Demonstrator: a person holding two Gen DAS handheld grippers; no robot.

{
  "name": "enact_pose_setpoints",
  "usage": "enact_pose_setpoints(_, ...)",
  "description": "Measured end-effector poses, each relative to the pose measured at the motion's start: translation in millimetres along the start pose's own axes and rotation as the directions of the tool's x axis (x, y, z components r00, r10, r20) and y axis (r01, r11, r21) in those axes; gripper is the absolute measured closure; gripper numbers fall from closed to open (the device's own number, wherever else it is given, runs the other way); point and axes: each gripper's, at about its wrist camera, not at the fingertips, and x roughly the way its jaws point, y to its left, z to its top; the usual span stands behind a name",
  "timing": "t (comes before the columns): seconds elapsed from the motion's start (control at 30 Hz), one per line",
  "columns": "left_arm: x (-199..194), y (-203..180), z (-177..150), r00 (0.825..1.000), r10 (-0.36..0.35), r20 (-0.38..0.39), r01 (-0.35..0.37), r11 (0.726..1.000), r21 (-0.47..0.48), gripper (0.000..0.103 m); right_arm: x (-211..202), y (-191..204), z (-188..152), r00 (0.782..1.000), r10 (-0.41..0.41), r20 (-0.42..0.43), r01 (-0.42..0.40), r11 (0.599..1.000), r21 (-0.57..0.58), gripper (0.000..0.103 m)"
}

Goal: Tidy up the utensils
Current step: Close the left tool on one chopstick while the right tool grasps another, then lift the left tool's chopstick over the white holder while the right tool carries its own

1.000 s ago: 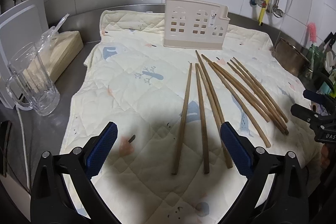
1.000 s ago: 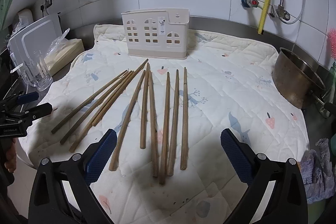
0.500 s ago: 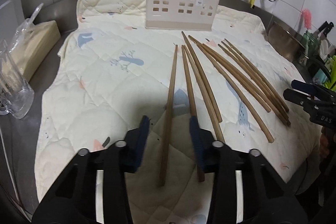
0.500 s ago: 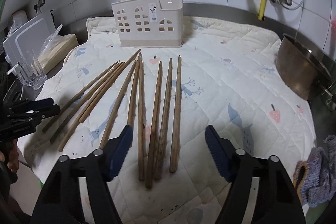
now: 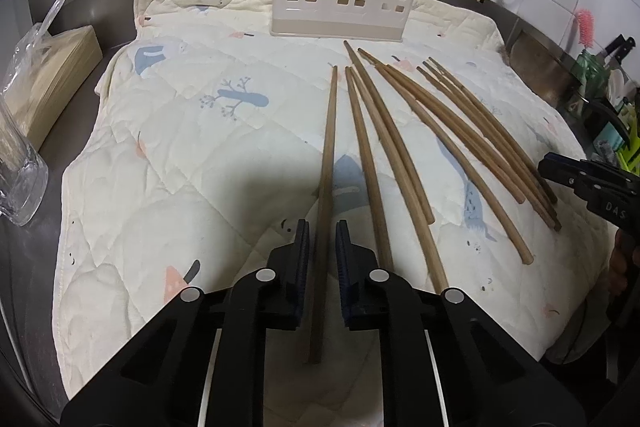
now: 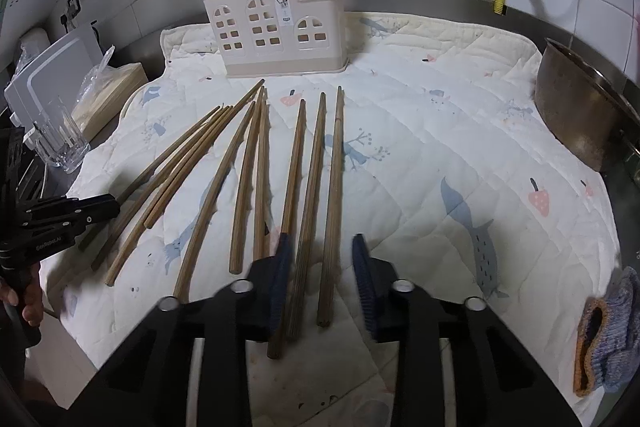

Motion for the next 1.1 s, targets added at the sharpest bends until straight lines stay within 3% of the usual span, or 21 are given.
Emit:
enact_pose_setpoints(0.27,1.0,0.1,-0.5,1.000,-0.010,0.001,0.010,1.000,-0.001,0.092,12.9,-4.3,-2.0,0.999,-0.014,-0.028,0.015,1.000,0.011,0.091)
enact_pose_setpoints(0.73,1.8,-4.6,-2.0,1.000,0.003,0.013,-0.003,1.000,0.016,0.094,16.2,2.8,-3.2,0.998,-0.067,-0.012,0.067,0.997,-0.047,0.095)
enact_pose_setpoints(0.9,-7.9,-4.0,3.0,0.999,-0.001,0.036,0.001,1.000,0.012,0.096,2.1,3.4,-0.4,0.997,-0.074,0.030,0.075,0.996,-0.051,0.096)
enact_pose_setpoints(1.1,-31.1,-0.7,21.1,0.995,-0.010,0.095,0.008,1.000,0.015,0.097,-30.5,7.9,22.2,0.988,-0.068,0.140,0.078,0.995,-0.066,0.096)
